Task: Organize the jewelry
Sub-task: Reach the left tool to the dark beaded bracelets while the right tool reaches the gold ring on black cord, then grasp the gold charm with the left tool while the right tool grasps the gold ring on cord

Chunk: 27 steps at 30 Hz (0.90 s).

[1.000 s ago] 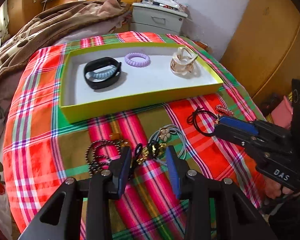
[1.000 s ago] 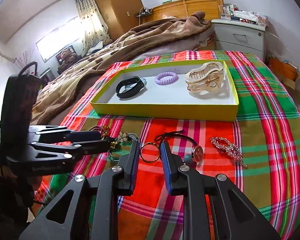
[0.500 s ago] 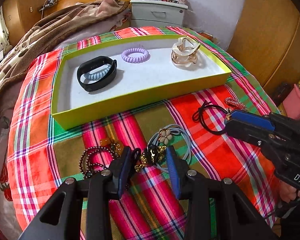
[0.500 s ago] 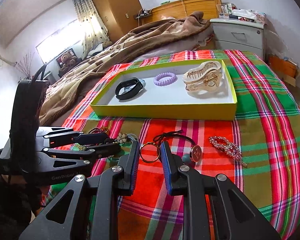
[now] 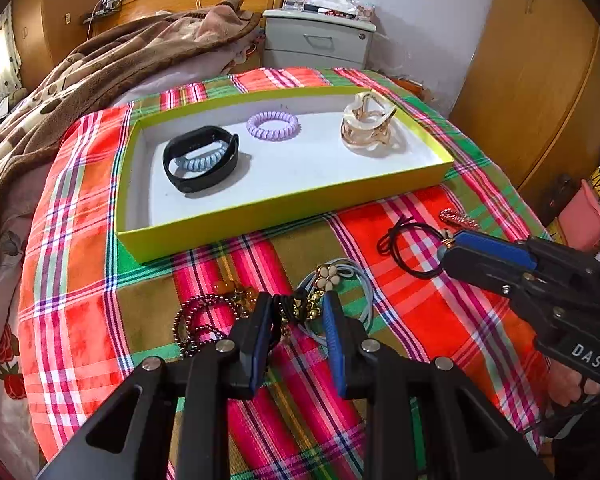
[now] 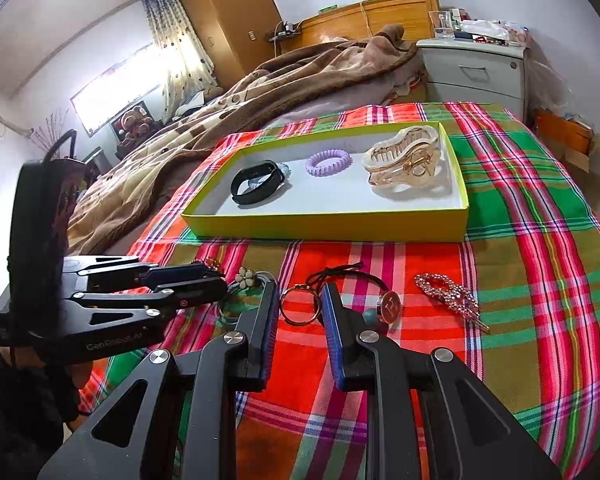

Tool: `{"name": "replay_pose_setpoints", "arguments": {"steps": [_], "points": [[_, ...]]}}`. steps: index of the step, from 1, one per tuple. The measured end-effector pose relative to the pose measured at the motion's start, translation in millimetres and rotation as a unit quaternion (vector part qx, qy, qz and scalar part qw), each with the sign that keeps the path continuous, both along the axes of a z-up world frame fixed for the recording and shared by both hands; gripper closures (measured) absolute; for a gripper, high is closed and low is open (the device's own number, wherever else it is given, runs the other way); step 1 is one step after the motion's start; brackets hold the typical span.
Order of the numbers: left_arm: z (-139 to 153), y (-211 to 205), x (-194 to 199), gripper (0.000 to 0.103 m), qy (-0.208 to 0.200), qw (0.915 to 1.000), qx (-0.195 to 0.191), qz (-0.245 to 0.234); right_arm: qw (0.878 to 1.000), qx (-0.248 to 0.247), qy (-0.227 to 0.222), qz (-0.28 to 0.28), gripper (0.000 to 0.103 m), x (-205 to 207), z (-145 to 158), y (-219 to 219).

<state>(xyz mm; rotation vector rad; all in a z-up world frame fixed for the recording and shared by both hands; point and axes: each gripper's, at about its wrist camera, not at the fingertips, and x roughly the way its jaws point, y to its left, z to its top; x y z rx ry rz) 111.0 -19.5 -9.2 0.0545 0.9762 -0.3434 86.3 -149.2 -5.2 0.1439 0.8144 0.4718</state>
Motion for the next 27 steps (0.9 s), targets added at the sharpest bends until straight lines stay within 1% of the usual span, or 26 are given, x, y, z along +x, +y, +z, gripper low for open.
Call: {"name": "replay_pose_setpoints", "arguments": {"steps": [5,8,11,14,20,23,25,27], "points": [[11,6,-3,0.076,-0.004,0.9999,-0.015,0.004,1.000,0.009,-0.007,0.002,0.080,-1,9,-2],[23,12,-4,0.076,-0.010,0.9994,-0.032,0.003,1.000,0.005,-0.017,-0.002,0.080,0,17,-4],[38,17,-5,0.076,-0.031,0.9991,-0.030,0.007,1.000,0.008,-0.026,-0.004,0.080,5,27,-5],[49,23,-3,0.076,-0.039,0.9985,-0.037,0.010,0.999,0.005,-0.035,-0.002,0.080,10,35,-3],[66,35,10,0.078,-0.064,0.9970,-0.036,0.025,0.999,-0.009,-0.049,0.003,0.080,29,47,6],[67,42,13,0.079,-0.064,0.9965,-0.044,0.029,0.999,-0.005,-0.050,0.002,0.080,34,49,7],[63,46,15,0.079,-0.054,0.9965,-0.055,0.031,0.999,-0.004,-0.050,0.001,0.080,34,47,7],[57,51,17,0.079,-0.046,0.9967,-0.057,0.035,0.999,-0.004,-0.046,0.000,0.080,34,45,7]]}}
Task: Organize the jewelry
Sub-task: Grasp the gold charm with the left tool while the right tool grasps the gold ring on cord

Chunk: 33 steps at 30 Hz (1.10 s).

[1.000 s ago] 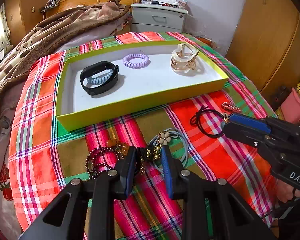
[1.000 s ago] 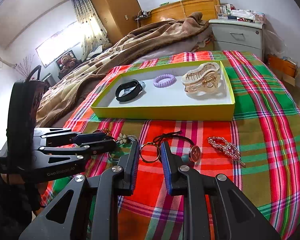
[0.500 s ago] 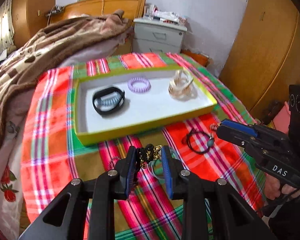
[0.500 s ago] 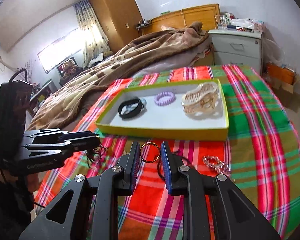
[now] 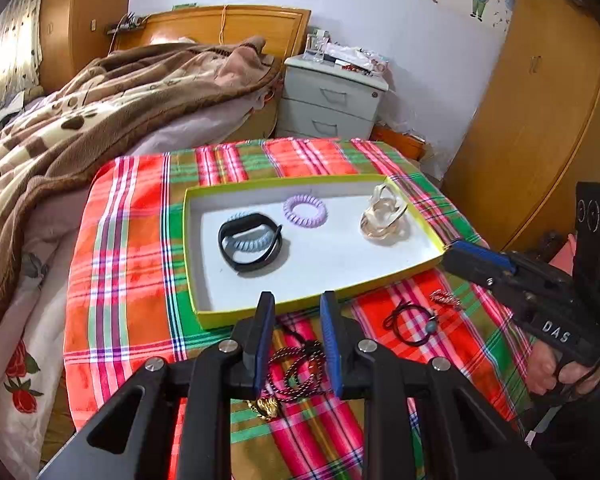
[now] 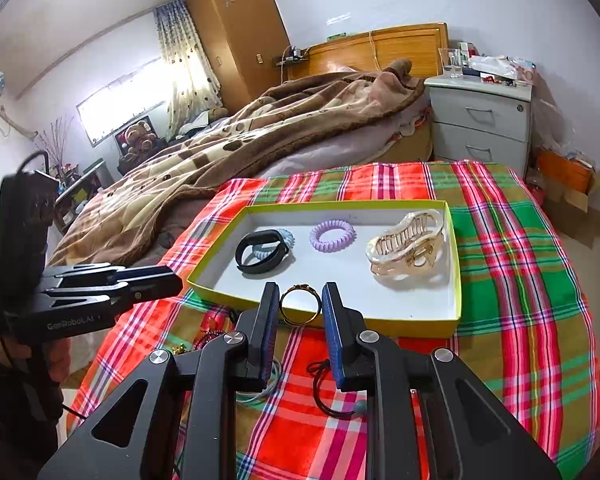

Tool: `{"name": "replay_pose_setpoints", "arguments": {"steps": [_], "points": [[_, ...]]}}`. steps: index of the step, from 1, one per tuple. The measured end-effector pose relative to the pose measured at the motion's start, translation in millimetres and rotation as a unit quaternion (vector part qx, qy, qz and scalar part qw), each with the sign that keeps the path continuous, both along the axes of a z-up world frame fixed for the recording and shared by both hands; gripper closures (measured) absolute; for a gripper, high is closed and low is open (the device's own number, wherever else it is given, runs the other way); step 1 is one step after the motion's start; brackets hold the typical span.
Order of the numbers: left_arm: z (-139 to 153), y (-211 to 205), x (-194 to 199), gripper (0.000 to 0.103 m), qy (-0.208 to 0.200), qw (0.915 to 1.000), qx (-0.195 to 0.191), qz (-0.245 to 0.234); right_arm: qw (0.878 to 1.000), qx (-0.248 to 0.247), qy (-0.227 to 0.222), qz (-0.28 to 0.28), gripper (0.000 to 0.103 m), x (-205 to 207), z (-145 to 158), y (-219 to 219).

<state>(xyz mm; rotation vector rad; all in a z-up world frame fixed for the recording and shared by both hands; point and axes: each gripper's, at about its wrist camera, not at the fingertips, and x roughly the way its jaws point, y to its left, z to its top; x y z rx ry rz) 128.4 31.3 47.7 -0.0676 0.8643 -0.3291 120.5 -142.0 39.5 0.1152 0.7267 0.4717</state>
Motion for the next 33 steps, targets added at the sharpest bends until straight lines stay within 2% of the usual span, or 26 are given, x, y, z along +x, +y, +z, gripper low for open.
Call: {"name": "replay_pose_setpoints", "arguments": {"steps": [6,7,9,12,16,20,24,29,33], "points": [[-32,23,-4,0.077,0.045,0.9988,-0.001,0.017,1.000,0.000,0.008,0.008,0.080,-5,-7,2],[-38,24,-8,0.075,0.052,0.9985,0.006,0.016,1.000,0.001,0.010,0.007,0.080,-5,-9,3],[-49,22,-13,0.065,0.065,0.9976,0.021,0.007,1.000,0.003,0.013,0.008,0.080,-5,-11,3],[-58,18,-19,0.065,0.072,0.9966,0.038,0.000,1.000,0.003,0.017,0.010,0.080,-5,-15,5],[-64,10,-19,0.064,0.077,0.9965,0.029,-0.019,1.000,0.003,0.020,0.010,0.080,-6,-16,8],[-69,4,-18,0.065,0.082,0.9958,0.037,-0.018,1.000,0.000,0.018,0.011,0.080,-7,-14,8],[-69,2,-19,0.082,0.082,0.9957,0.042,-0.014,1.000,0.000,0.016,0.009,0.080,-7,-13,8],[-65,6,-21,0.084,0.076,0.9961,0.045,-0.008,1.000,-0.001,0.012,0.009,0.080,-8,-10,8],[-57,14,-23,0.084,0.066,0.9973,0.031,0.001,1.000,-0.001,0.009,0.007,0.080,-8,-8,7]]}}
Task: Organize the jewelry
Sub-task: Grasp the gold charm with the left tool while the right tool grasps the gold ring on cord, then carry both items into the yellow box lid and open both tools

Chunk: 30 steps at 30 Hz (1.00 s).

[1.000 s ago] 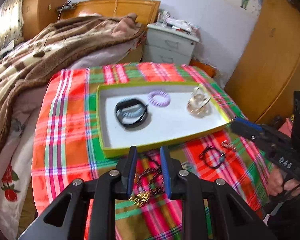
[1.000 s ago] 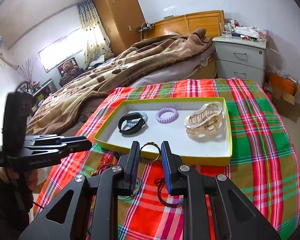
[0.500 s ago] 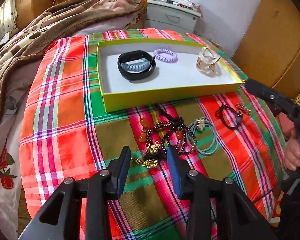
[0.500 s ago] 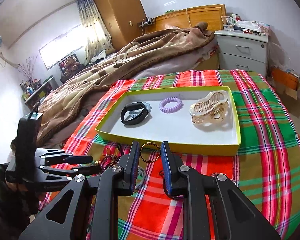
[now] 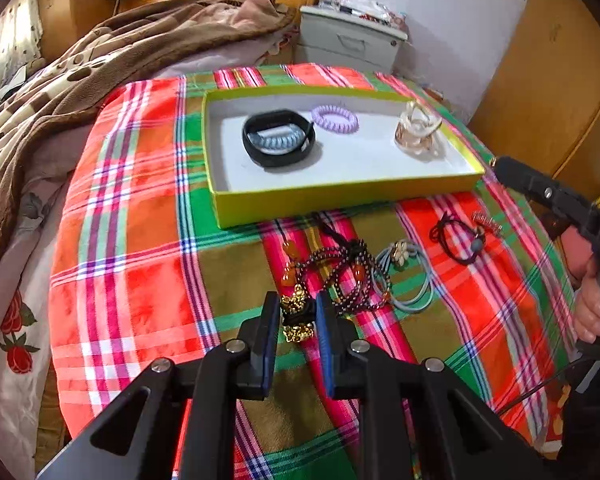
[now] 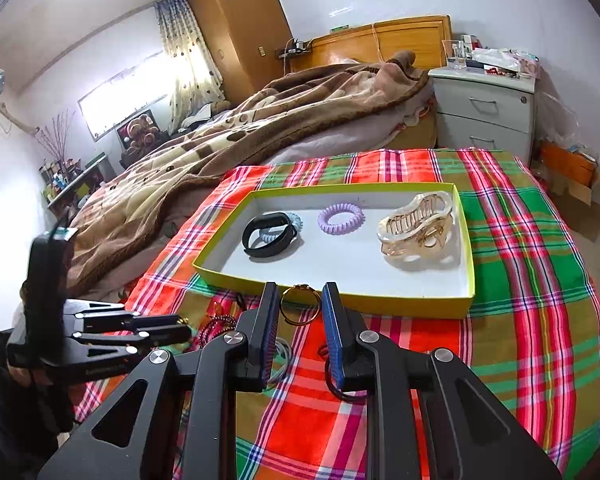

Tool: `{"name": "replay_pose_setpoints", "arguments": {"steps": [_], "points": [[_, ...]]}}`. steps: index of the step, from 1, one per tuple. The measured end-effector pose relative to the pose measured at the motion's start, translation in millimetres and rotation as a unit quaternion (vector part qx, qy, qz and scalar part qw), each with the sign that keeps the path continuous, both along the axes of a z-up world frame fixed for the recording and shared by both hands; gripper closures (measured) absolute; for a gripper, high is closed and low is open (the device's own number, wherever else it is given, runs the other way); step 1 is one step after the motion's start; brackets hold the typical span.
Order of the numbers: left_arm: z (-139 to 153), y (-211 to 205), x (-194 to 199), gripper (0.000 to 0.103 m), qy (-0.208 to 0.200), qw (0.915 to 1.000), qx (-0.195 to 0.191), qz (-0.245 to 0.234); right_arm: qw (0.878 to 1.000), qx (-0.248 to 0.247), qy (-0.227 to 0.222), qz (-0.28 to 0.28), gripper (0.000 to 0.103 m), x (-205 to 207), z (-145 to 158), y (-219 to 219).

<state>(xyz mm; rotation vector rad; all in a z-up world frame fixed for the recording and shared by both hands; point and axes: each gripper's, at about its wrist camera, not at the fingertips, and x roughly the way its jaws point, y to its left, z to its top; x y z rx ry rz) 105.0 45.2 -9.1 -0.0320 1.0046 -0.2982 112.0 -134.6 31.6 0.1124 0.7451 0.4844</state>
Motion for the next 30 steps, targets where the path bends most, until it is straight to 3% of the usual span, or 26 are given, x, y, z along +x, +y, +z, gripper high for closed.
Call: {"name": "replay_pose_setpoints", "arguments": {"steps": [8,17,30], "points": [[29,16,1,0.084,-0.030,0.9993,-0.020,0.013,1.000,-0.006,-0.010,0.003,0.080,6,9,5],[54,18,37,0.084,-0.066,0.9975,-0.021,0.013,0.999,-0.038,-0.007,0.009,0.080,48,11,22],[22,-10,82,0.084,-0.023,0.9992,-0.031,-0.008,0.995,-0.091,0.046,0.022,0.080,109,-32,51]]}}
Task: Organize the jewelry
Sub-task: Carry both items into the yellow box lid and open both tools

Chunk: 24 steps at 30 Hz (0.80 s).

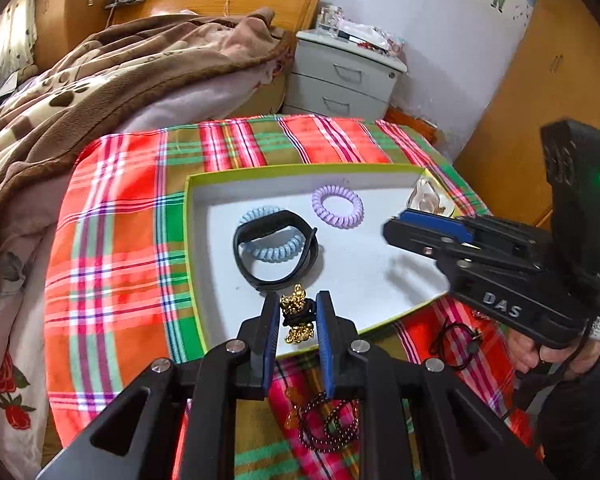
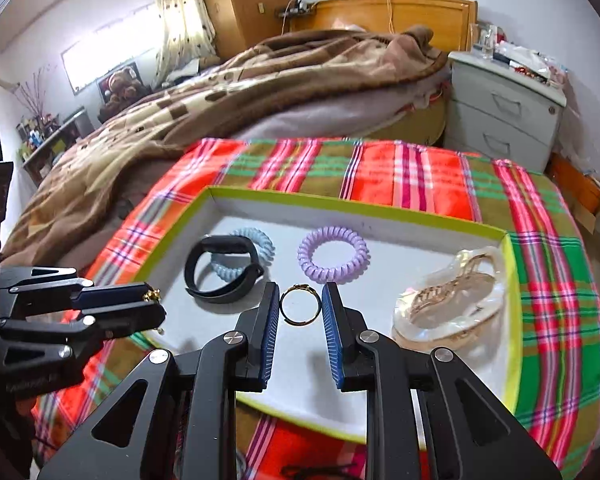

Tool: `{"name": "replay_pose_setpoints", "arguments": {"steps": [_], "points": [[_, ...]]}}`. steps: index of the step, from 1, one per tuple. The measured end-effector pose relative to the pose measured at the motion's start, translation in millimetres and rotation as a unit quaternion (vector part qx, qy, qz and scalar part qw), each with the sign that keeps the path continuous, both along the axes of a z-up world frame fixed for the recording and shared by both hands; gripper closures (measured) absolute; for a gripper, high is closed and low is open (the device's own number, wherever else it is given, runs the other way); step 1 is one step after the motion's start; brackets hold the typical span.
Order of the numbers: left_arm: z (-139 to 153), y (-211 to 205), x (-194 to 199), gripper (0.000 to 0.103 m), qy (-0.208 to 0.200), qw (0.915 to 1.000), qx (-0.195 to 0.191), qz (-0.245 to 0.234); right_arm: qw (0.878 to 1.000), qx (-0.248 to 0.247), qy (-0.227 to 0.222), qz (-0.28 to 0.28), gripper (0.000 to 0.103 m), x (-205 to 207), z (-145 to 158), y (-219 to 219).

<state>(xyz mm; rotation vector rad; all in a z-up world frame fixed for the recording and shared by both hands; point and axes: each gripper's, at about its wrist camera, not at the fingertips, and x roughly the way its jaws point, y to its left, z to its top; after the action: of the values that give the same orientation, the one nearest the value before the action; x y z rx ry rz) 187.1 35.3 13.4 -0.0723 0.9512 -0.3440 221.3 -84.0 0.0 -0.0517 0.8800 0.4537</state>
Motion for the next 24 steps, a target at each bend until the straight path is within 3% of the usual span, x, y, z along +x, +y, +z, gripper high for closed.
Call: {"name": "replay_pose_setpoints", "arguments": {"steps": [15,24], "points": [[-29,-3,19,0.084,0.041,0.9988,0.024,0.010,0.995,-0.092,0.009,0.024,0.080,16,-27,21],[-31,1,23,0.083,0.041,0.9986,0.028,0.019,0.995,-0.099,-0.001,0.024,0.080,22,-27,26]]}}
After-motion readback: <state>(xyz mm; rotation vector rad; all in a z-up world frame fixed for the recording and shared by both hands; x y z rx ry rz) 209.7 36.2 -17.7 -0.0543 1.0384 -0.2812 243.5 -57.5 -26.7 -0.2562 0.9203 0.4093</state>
